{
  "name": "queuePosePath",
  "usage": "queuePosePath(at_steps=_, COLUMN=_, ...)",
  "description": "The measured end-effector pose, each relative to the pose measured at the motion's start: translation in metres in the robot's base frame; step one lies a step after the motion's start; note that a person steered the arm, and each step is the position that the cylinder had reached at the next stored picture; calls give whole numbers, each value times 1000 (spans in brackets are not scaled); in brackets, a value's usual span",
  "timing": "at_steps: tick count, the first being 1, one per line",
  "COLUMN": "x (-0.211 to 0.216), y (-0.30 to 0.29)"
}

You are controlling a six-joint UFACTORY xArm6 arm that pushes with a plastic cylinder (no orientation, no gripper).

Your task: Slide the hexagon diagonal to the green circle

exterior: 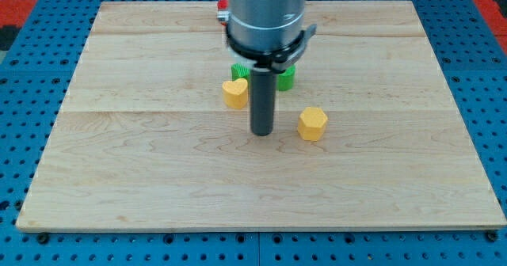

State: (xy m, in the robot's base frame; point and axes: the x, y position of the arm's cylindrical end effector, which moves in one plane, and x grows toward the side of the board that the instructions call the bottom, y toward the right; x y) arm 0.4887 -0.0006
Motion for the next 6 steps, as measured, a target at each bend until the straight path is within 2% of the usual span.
queuePosePath(at_steps=1, x=33, y=48)
queuePosePath(at_steps=2, x=-4, y=69)
queuePosePath(at_steps=3, x=-46, y=58)
queuePosePath(at_steps=4, x=-52, y=59)
queuePosePath(at_steps=5, x=-19, y=117)
queuePosePath(at_steps=6, x=-15, y=159)
